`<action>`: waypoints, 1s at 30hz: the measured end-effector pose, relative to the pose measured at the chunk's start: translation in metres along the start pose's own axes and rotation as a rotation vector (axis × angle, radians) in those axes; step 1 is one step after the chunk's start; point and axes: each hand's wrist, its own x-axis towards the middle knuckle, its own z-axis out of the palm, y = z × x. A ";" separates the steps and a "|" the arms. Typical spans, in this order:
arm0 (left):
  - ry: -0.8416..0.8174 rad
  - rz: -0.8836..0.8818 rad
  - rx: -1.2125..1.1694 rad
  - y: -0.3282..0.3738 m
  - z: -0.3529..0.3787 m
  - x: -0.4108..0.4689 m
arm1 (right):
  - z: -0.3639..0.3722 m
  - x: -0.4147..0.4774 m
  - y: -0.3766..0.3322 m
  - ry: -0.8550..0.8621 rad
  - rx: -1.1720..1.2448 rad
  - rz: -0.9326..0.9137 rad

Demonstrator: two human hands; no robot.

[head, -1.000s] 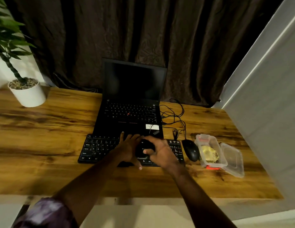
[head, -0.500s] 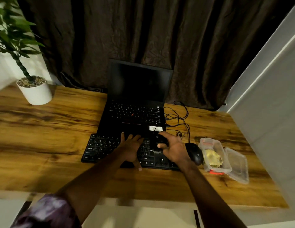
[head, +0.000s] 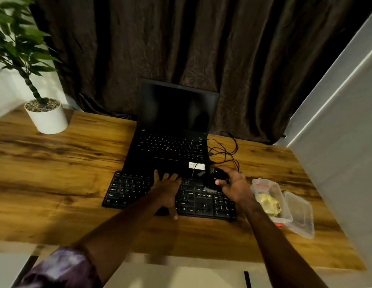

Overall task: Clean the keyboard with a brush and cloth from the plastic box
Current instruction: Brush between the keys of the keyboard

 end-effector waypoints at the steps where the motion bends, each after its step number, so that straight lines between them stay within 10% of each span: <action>1: -0.003 -0.005 0.008 0.002 -0.001 0.000 | 0.002 0.002 -0.003 0.001 -0.018 -0.017; 30: -0.013 -0.009 0.011 0.007 -0.001 0.002 | 0.013 0.003 0.001 -0.073 -0.088 -0.015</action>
